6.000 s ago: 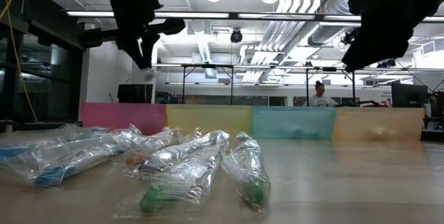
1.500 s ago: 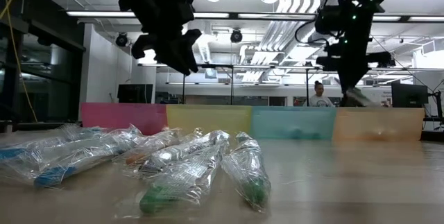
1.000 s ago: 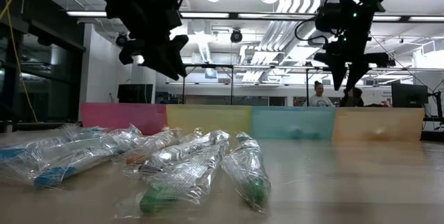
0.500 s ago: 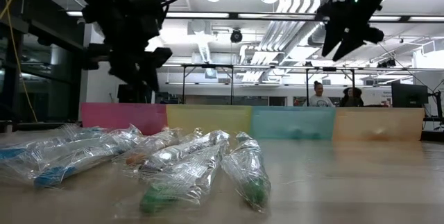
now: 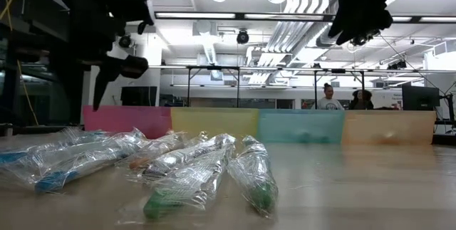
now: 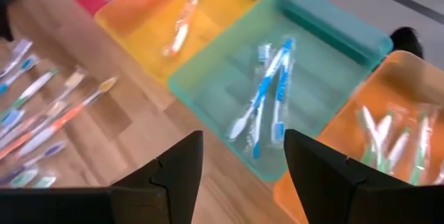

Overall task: Pick & Place Toothbrushes
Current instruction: Put the purple toothbrush into the pink bin

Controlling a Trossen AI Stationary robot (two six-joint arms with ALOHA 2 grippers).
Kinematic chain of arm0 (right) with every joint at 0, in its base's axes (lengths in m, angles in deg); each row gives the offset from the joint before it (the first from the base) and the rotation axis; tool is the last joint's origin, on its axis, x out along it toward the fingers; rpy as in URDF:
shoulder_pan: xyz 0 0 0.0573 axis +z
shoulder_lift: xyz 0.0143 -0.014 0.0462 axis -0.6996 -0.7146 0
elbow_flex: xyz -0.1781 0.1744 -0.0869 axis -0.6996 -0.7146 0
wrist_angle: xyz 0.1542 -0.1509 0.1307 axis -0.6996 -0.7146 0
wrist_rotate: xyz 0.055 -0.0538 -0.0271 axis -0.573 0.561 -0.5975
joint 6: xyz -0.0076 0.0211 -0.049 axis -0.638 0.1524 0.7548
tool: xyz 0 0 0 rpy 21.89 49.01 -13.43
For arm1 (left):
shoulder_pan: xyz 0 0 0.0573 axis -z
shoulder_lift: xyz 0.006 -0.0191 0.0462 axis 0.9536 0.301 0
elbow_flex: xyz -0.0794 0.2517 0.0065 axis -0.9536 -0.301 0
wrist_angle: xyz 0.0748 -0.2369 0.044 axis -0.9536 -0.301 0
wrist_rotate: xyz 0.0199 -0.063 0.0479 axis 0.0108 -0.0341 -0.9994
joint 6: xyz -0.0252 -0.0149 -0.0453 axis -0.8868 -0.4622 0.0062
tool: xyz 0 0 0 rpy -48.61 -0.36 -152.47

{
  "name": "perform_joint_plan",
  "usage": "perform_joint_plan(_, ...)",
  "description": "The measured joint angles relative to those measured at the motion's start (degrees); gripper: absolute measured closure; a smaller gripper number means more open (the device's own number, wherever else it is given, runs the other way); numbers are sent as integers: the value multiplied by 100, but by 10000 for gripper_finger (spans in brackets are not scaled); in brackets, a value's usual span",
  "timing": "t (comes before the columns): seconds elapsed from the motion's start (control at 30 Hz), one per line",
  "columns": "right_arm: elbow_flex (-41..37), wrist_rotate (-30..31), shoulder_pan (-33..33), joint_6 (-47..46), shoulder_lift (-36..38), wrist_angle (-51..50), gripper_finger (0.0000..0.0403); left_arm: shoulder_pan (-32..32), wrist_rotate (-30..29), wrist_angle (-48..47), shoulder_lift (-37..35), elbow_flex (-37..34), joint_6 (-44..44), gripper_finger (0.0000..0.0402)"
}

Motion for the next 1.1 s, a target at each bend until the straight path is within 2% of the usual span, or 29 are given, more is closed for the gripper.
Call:
perform_joint_plan(0.17, -1, 165, 363, -122, -2, 1, 206, 364, -366, -29, 44, 2, 25, 279)
perform_joint_plan(0.4, -2, 159, 557, -124, -2, -49, 206, 806, -576, -27, 70, 7, 250, 278)
perform_joint_plan(0.57, -2, 159, 638, -124, -4, -72, 206, 1053, -681, 7, 70, -89, 281, 243)
perform_joint_plan(0.77, -2, 157, 754, -228, -4, -79, 206, 1169, -1329, 204, 70, -349, 311, 197)
perform_joint_plan(0.93, -4, 156, 865, -272, -4, -80, 206, 1163, -1347, 611, 72, -554, 464, 193)
perform_joint_plan(1.1, -4, 159, 976, -398, -4, -81, 206, 1163, -1345, 619, 74, -733, 563, 193)
